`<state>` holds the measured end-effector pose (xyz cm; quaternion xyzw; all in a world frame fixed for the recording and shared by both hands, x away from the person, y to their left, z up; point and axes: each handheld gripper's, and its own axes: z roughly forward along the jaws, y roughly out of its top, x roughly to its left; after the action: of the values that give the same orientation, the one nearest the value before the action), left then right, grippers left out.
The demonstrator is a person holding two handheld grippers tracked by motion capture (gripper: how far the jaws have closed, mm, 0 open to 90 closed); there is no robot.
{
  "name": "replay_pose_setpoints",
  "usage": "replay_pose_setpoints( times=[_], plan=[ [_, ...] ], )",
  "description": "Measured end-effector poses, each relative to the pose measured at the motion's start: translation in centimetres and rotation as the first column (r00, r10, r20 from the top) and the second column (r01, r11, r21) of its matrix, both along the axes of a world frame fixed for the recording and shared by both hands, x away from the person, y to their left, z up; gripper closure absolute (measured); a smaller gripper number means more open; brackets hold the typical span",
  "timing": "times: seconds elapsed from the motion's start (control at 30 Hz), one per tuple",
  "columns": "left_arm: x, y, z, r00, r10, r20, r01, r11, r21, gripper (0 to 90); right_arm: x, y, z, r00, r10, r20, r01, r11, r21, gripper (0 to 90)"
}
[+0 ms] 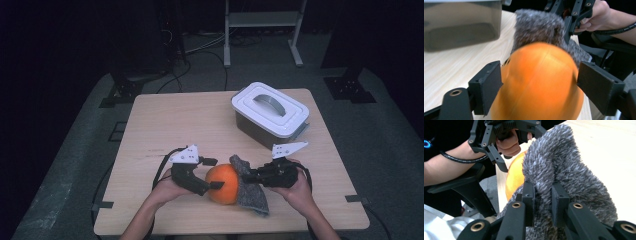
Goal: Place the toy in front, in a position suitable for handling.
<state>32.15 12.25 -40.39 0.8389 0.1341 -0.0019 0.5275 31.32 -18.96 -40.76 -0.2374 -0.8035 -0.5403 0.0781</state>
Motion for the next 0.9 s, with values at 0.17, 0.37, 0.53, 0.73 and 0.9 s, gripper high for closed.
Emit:
replay_pose_setpoints(
  times=[0.17, 0.37, 0.53, 0.73, 0.9],
  plan=[
    [-0.3, -0.2, -0.3, 0.9994, -0.018, 0.031, 0.017, 0.9998, 0.009, 37.0, 0.1, -0.4, 0.2, 0.9996, -0.016, 0.021, 0.016, 0.9996, -0.024, 75.5],
    [-0.8, -0.8, 0.1, 0.9980, -0.018, 0.061, 0.018, 0.9998, -0.005, 47.2, -0.8, -0.1, 1.8, 0.9963, 0.008, 0.085, -0.009, 0.9999, 0.015, 75.7],
    [-0.6, -0.2, 0.1, 0.9987, 0.008, 0.051, -0.007, 0.9997, -0.025, 48.1, -0.1, -0.5, 0.7, 0.9990, -0.008, 0.045, 0.008, 1.0000, -0.004, 75.4],
    [-0.8, -0.6, 0.2, 0.9981, -0.009, 0.060, 0.011, 0.9996, -0.027, 47.3, -0.1, -1.2, 0.6, 0.9980, -0.035, 0.052, 0.037, 0.9985, -0.040, 75.2],
    [-0.9, -1.0, 0.1, 0.9979, -0.028, 0.058, 0.029, 0.9994, -0.019, 37.2, -0.5, -0.5, 1.4, 0.9976, -0.004, 0.069, 0.005, 0.9999, -0.017, 75.1]
  ],
)
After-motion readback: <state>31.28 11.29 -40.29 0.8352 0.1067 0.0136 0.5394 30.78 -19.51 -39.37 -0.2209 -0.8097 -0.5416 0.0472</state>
